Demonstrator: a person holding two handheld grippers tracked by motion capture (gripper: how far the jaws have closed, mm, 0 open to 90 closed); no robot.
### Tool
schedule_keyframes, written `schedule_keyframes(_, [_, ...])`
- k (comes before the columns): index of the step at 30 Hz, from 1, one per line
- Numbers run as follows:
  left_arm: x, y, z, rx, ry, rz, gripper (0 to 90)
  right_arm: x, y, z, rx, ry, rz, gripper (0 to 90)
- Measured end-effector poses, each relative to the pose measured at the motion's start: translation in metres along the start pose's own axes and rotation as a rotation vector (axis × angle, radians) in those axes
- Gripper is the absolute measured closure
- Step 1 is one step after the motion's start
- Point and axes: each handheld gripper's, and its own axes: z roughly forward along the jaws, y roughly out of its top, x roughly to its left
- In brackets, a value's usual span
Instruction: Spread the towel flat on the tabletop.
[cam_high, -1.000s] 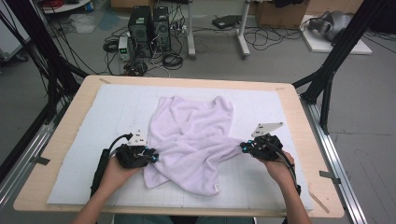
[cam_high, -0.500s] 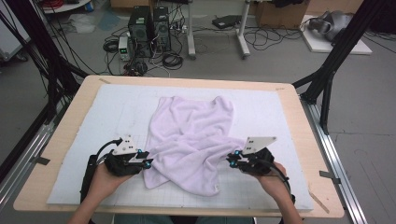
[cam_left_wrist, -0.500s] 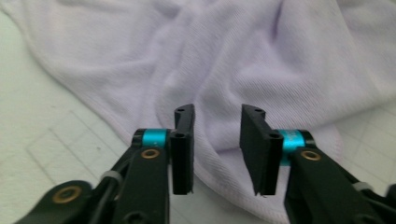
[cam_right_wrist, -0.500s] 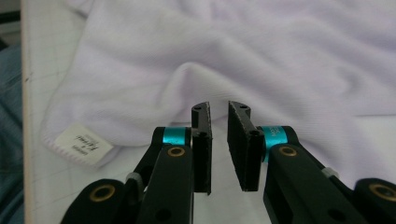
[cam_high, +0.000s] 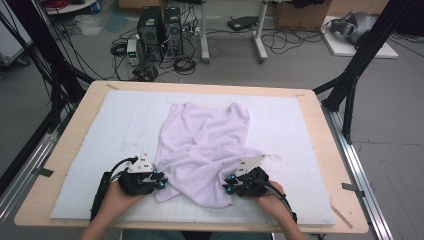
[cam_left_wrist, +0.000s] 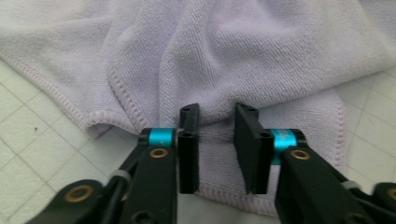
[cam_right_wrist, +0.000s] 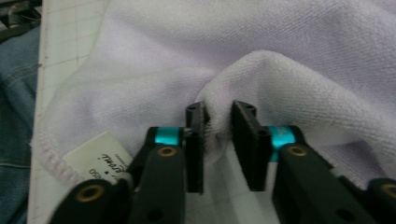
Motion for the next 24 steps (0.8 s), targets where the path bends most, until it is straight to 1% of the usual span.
schedule_keyframes(1, [0.0, 0.0, -0.001, 0.002, -0.001, 0.008, 81.0, 0.001, 0.0, -0.001, -0.004, 0.0, -0.002, 83.4])
schedule_keyframes(2, [-0.001, 0.0, -0.002, 0.003, 0.001, 0.01, 86.6, 0.003, -0.001, -0.002, -0.006, -0.006, -0.016, 84.2])
schedule_keyframes(3, [-0.002, 0.0, -0.002, 0.003, 0.005, 0.01, 87.3, 0.003, -0.001, -0.004, -0.008, -0.004, -0.019, 84.3])
schedule_keyframes(5, [-0.003, 0.0, -0.007, -0.004, 0.019, 0.025, 87.9, 0.004, -0.002, -0.012, -0.016, 0.005, -0.014, 84.3])
schedule_keyframes(8, [-0.006, 0.001, -0.017, -0.03, 0.024, 0.017, 88.1, 0.011, -0.004, -0.027, -0.026, 0.004, -0.022, 84.2])
schedule_keyframes(10, [-0.007, 0.003, -0.026, -0.047, 0.027, 0.008, 88.2, 0.017, -0.004, -0.038, -0.028, -0.01, -0.039, 84.2])
schedule_keyframes(11, [-0.008, 0.004, -0.032, -0.056, 0.033, 0.01, 88.2, 0.02, -0.004, -0.044, -0.029, -0.022, -0.043, 84.3])
schedule_keyframes(12, [-0.009, 0.006, -0.038, -0.061, 0.036, 0.016, 88.2, 0.024, -0.004, -0.05, -0.034, -0.03, -0.05, 84.2])
schedule_keyframes(13, [-0.01, 0.008, -0.044, -0.07, 0.039, 0.021, 88.3, 0.027, -0.003, -0.056, -0.04, -0.026, -0.054, 84.2])
schedule_keyframes(14, [-0.012, 0.011, -0.049, -0.076, 0.043, 0.028, 88.3, 0.031, -0.002, -0.062, -0.035, -0.027, -0.061, 84.2])
schedule_keyframes(15, [-0.013, 0.013, -0.054, -0.085, 0.046, 0.033, 88.3, 0.034, 0.0, -0.069, -0.038, -0.039, -0.071, 84.1])
schedule_keyframes(16, [-0.014, 0.016, -0.059, -0.094, 0.043, 0.04, 88.2, 0.036, 0.002, -0.076, -0.05, -0.041, -0.076, 83.8])
schedule_keyframes(17, [-0.014, 0.018, -0.063, -0.099, 0.038, 0.043, 88.1, 0.036, 0.004, -0.084, -0.075, -0.034, -0.072, 83.4])
schedule_keyframes(18, [-0.014, 0.02, -0.064, -0.1, 0.032, 0.045, 87.0, 0.036, 0.005, -0.091, -0.095, -0.041, -0.072, 82.0])
schedule_keyframes(19, [-0.015, 0.021, -0.063, -0.097, 0.038, 0.036, 81.2, 0.034, 0.007, -0.095, -0.099, -0.06, -0.072, 77.9])
schedule_keyframes(20, [-0.014, 0.021, -0.061, -0.085, 0.044, 0.033, 68.8, 0.032, 0.008, -0.097, -0.092, -0.085, -0.071, 72.9])
schedule_keyframes(21, [-0.013, 0.02, -0.057, -0.079, 0.041, 0.028, 60.9, 0.028, 0.008, -0.097, -0.083, -0.112, -0.065, 70.4])
schedule_keyframes(23, [-0.01, 0.015, -0.047, -0.063, 0.023, 0.012, 55.9, 0.021, 0.007, -0.09, -0.078, -0.116, -0.051, 66.4])
schedule_keyframes(24, [-0.009, 0.013, -0.043, -0.058, 0.019, 0.009, 54.4, 0.017, 0.005, -0.083, -0.066, -0.113, -0.037, 63.2])
